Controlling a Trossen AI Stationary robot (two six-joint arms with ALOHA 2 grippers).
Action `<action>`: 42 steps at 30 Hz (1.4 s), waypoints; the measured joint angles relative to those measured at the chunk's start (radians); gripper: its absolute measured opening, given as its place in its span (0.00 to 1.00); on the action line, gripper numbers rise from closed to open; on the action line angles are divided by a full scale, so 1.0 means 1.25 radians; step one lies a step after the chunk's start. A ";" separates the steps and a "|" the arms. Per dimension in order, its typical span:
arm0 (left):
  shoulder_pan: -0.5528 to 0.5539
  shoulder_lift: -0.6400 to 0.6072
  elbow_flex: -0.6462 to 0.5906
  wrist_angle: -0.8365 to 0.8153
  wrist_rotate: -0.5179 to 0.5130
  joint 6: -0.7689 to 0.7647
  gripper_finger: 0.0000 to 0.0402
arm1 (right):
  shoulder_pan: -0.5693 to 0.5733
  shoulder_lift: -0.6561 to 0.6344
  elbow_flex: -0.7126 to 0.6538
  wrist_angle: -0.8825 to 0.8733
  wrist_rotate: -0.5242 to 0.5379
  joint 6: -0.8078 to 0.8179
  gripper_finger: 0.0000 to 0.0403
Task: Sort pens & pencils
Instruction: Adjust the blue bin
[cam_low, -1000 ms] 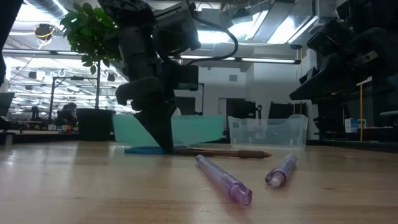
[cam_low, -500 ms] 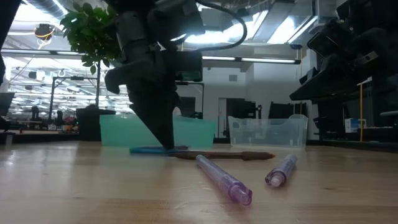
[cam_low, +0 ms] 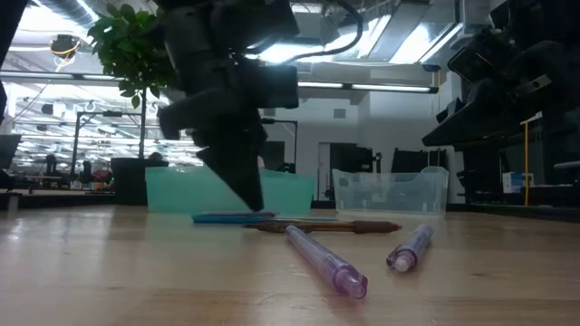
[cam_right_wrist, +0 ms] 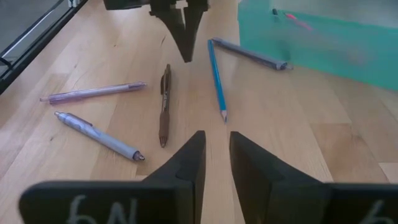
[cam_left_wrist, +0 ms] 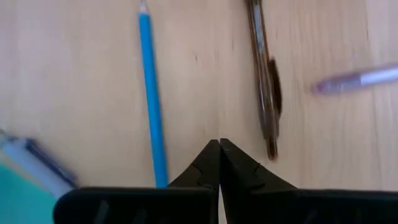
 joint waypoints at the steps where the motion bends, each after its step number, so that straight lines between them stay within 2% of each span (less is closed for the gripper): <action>1: 0.000 0.000 0.000 0.011 -0.004 0.000 0.00 | 0.000 0.000 0.000 0.000 0.000 0.000 0.19; 6: 0.009 -0.001 0.003 0.058 -0.005 -0.005 0.01 | 0.000 0.000 0.000 0.000 0.000 0.000 0.19; 15: 0.051 -0.001 0.045 0.041 -0.005 0.026 0.15 | 0.000 0.000 0.000 0.000 0.000 0.000 0.19; 22: 0.061 -0.002 0.045 0.013 -0.006 0.049 0.20 | 0.000 0.000 0.000 0.000 0.000 -0.002 0.19; 30: 0.061 0.002 0.045 0.013 -0.011 0.077 0.21 | -0.006 0.000 0.000 0.001 0.000 -0.018 0.19; 37: 0.061 0.077 0.072 -0.015 0.008 0.083 0.21 | -0.015 0.000 0.000 0.005 0.000 -0.018 0.19; 42: 0.060 0.112 0.128 -0.060 -0.045 0.131 0.21 | -0.015 0.000 0.001 0.002 0.000 -0.017 0.19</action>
